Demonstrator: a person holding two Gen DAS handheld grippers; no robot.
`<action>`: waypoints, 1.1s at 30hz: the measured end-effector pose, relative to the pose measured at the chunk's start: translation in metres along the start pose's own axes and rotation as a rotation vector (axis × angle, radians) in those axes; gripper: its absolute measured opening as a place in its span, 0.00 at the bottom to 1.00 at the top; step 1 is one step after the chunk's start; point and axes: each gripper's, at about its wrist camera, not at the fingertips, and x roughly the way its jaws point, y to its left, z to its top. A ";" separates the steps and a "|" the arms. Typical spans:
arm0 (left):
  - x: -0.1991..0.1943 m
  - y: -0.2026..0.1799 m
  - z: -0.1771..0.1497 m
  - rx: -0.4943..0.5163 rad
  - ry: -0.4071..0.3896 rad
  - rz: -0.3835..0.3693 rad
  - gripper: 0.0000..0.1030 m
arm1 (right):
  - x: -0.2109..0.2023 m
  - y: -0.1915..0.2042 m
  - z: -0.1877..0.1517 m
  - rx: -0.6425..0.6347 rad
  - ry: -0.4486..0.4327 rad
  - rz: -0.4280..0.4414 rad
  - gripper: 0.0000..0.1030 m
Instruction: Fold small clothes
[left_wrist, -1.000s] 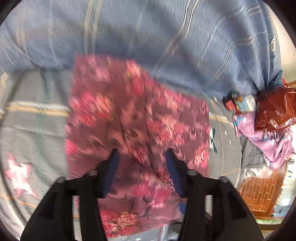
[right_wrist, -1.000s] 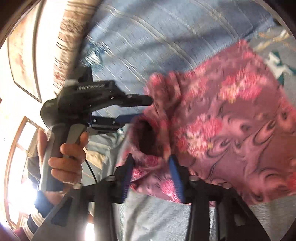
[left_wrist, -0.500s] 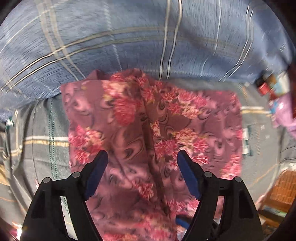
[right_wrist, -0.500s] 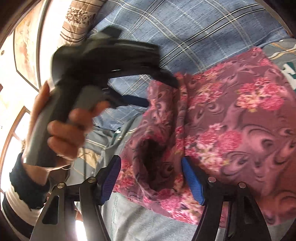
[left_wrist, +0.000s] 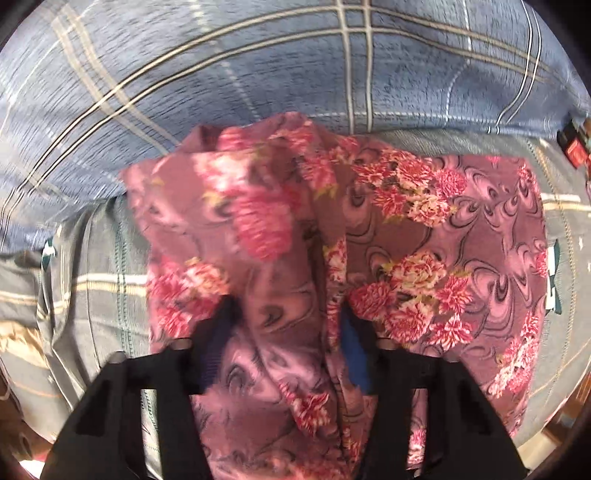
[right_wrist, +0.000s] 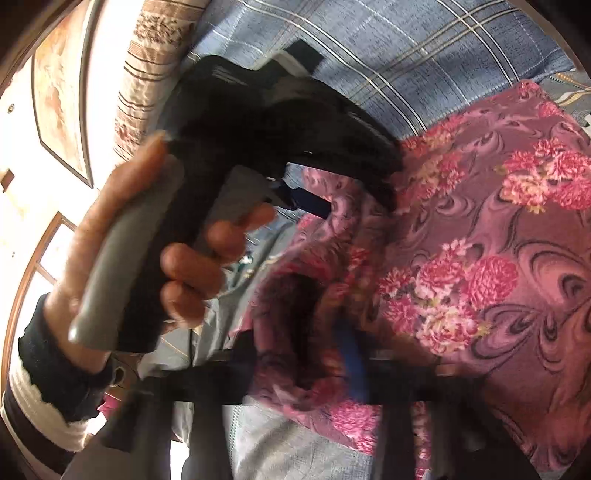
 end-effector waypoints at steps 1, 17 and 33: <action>-0.004 0.004 -0.004 -0.014 -0.009 -0.004 0.29 | 0.001 0.000 0.000 0.005 0.001 -0.009 0.12; -0.092 -0.024 -0.009 -0.098 -0.097 -0.290 0.10 | -0.088 -0.023 0.005 0.209 -0.194 0.214 0.08; -0.044 -0.078 0.025 -0.030 0.050 -0.147 0.37 | -0.128 -0.058 -0.006 0.261 -0.185 0.057 0.66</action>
